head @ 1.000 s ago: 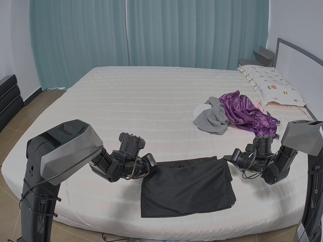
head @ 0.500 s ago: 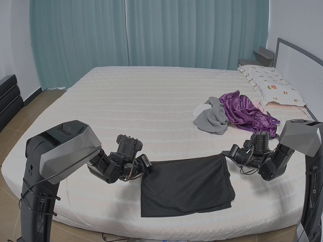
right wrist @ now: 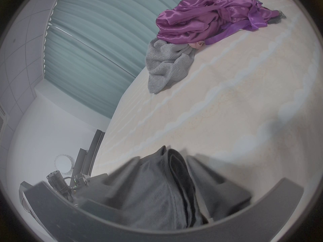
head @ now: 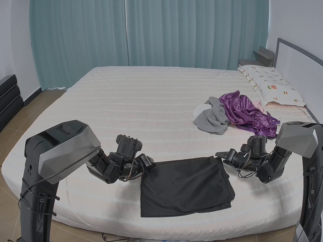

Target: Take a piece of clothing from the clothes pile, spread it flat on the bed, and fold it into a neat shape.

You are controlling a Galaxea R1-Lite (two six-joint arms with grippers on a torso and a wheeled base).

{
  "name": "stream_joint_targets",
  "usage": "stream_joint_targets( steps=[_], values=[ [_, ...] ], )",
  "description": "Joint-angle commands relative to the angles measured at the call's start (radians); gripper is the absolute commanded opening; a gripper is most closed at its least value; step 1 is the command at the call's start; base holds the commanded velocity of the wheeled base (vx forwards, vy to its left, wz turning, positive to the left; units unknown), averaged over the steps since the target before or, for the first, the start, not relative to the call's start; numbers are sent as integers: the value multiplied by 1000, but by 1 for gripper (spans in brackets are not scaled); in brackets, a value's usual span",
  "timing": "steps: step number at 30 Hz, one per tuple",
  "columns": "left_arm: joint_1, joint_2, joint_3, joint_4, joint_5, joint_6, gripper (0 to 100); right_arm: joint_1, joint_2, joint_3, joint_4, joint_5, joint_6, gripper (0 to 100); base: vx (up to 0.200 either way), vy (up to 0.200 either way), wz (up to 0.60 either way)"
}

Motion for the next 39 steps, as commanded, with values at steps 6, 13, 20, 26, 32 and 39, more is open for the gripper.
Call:
stream_joint_targets(
  steps=[6,13,20,26,32,39],
  values=[
    [45,-147,196,-10,-44,-75,100,-20,-203,390,-183,100,-17,100,0,0,0],
    [47,-251,363,-35,-84,-213,100,-19,-215,589,-256,136,-117,100,0,0,0],
    [59,-271,508,-226,-82,-219,100,4,-157,628,-284,144,-158,100,0,0,0],
    [74,-272,535,-254,-84,-219,100,-3,-160,689,-285,139,-226,0,0,0,0],
    [73,-276,556,-263,-84,-216,100,-3,-177,741,-311,135,-258,0,0,0,0],
    [73,-276,559,-263,-82,-216,100,-11,-178,749,-319,135,-259,0,0,0,0]
  ],
)
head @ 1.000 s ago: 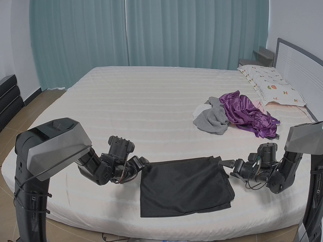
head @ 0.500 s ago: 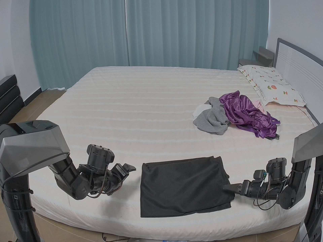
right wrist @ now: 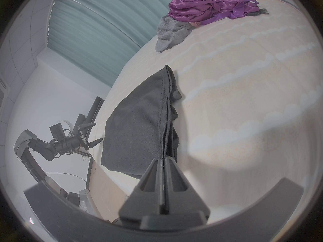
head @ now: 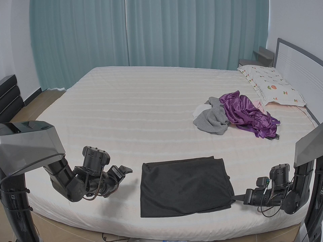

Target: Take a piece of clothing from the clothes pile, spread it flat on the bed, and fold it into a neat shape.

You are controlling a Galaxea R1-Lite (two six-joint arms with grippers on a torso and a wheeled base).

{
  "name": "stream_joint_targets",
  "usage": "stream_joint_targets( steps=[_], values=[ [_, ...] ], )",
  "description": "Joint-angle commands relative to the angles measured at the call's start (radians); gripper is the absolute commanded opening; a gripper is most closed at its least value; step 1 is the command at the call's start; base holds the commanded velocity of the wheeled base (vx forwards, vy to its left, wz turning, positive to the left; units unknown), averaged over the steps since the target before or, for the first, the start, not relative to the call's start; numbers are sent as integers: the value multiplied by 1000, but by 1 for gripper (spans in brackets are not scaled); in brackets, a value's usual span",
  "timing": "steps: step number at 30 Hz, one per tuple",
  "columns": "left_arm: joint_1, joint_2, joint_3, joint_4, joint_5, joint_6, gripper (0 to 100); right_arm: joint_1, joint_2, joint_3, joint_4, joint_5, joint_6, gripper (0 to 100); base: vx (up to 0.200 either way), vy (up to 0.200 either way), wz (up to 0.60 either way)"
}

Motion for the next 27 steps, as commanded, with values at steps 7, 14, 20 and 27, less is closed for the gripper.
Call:
stream_joint_targets(
  steps=[7,14,20,27],
  values=[
    [-2,-4,10,0,1,3,100,-1,-2,7,0,2,0,100,0,0,0],
    [-8,-13,47,-17,1,9,100,-41,-7,-22,-37,13,56,100,0,0,0],
    [-11,-21,73,-50,0,3,100,-112,13,-96,-52,16,168,100,0,0,0],
    [-13,-22,78,-51,0,6,100,-120,13,-117,-57,39,230,100,-171,0,0]
  ],
)
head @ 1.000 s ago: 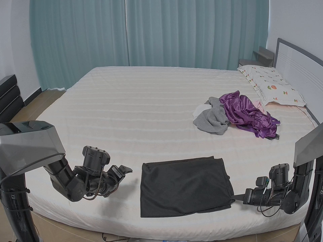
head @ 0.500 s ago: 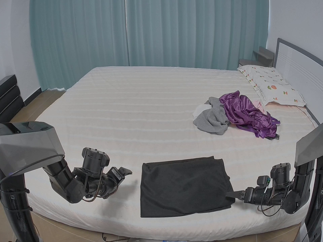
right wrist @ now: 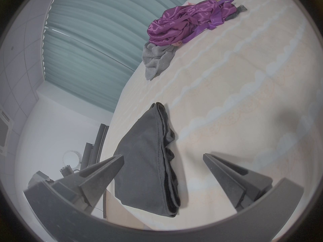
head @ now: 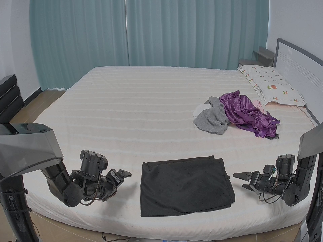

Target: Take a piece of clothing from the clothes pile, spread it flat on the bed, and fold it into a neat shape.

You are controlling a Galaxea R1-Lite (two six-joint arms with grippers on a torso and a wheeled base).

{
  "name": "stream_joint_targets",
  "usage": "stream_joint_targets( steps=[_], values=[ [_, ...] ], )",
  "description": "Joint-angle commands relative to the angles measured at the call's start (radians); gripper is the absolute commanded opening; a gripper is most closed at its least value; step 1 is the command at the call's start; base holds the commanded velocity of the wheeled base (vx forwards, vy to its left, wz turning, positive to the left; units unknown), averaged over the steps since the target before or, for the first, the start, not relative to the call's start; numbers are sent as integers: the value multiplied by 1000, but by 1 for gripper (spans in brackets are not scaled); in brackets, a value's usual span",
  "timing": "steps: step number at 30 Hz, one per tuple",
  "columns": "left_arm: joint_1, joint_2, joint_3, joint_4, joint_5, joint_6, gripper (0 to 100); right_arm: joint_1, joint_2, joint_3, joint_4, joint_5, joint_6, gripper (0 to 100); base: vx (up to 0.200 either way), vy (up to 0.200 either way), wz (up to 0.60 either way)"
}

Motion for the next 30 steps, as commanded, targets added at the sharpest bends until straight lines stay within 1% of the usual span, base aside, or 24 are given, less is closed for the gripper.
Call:
stream_joint_targets(
  steps=[1,5,12,29,30],
  values=[
    [-1,-1,2,0,0,0,100,-7,4,-14,-5,6,19,100,0,0,0],
    [0,2,2,-1,-2,-3,100,-7,4,-25,-7,6,36,100,0,0,0],
    [8,9,-52,2,-7,-10,100,-11,5,-32,-13,6,45,100,0,0,0],
    [10,9,-101,3,-2,-10,100,-11,7,-39,-13,9,48,100,0,-200,0],
    [10,11,-113,2,0,-5,100,-10,5,-40,-14,9,59,100,0,-200,0]
  ],
)
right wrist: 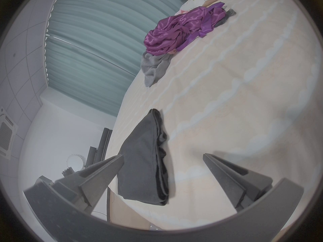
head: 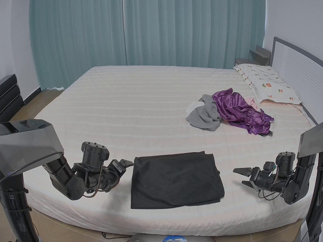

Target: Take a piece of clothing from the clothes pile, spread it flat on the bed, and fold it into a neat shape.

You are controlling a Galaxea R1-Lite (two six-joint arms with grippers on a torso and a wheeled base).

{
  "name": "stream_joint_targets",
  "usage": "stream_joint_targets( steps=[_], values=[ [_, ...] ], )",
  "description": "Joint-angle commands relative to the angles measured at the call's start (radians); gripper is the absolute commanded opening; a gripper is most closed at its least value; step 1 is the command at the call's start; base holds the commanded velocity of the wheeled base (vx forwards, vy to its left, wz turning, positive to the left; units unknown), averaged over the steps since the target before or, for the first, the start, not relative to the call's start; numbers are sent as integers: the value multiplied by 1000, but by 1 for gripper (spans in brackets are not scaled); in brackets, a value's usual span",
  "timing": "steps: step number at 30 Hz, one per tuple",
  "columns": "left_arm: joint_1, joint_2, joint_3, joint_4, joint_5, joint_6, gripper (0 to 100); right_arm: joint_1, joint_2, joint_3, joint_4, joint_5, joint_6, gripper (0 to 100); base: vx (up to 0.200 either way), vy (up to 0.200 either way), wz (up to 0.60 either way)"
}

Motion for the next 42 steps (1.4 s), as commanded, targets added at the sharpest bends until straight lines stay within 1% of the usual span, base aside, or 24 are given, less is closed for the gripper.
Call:
stream_joint_targets(
  steps=[1,3,5,10,11,12,22,29,31,33,36,40,41,42],
  values=[
    [-1,9,-27,0,3,9,100,4,1,-5,0,1,20,100,0,0,0],
    [-1,31,-50,0,5,14,100,7,3,-12,0,1,39,100,0,0,0],
    [-2,64,-74,1,11,38,100,5,1,-14,0,1,46,100,0,0,0],
    [2,133,-91,-3,30,186,100,7,4,-14,0,3,48,100,0,0,0],
    [2,135,-91,-3,31,190,100,9,6,-14,0,3,48,100,0,0,0],
    [2,141,-96,-10,46,219,100,12,9,-12,0,3,48,100,0,0,0],
    [19,95,-56,-17,56,227,100,15,20,-12,0,3,48,100,0,0,0],
    [10,118,-37,-19,40,227,100,15,21,-12,0,3,48,100,0,0,0],
    [7,132,-36,-31,34,232,100,15,21,-12,0,3,48,100,0,0,0],
    [-2,150,-13,-105,34,270,100,15,24,-14,0,3,48,100,0,0,0],
    [-5,164,15,-157,33,318,100,15,24,-14,0,3,48,100,0,0,0],
    [-5,170,18,-172,33,322,100,15,26,-14,0,3,48,100,0,0,0],
    [-5,170,18,-172,31,324,0,15,26,-14,0,3,48,100,0,0,0],
    [-5,170,18,-172,31,324,0,15,26,-14,0,3,48,100,0,0,0]
  ],
)
